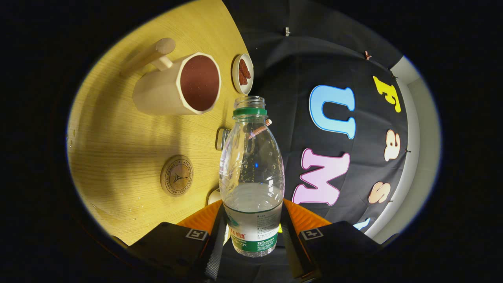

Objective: Take the bottle from table, then pour the juice into the cup, finally place the bottle on the coaster

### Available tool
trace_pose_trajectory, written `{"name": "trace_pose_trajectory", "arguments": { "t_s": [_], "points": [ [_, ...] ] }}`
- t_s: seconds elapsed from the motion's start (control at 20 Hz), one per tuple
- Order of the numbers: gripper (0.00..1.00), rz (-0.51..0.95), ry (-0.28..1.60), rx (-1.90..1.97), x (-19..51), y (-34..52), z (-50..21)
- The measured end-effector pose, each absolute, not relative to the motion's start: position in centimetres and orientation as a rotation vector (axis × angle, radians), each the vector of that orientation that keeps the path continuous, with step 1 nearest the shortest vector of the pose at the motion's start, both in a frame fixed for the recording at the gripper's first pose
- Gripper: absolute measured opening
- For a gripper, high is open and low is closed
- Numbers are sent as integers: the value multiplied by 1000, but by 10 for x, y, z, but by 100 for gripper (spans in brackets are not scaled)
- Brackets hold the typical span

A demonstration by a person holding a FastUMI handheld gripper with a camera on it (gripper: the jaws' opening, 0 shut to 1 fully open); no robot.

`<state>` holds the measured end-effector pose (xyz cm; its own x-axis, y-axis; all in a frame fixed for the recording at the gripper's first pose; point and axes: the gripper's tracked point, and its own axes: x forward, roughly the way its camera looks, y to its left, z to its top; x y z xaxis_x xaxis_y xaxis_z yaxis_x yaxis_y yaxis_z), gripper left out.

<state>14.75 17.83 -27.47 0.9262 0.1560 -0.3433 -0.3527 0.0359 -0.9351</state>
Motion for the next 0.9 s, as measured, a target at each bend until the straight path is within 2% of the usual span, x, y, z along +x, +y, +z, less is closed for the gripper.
{"name": "trace_pose_trajectory", "arguments": {
  "t_s": [0.9],
  "points": [
    [70, 402, 133, -1584, 150, 184, -265]
  ]
}}
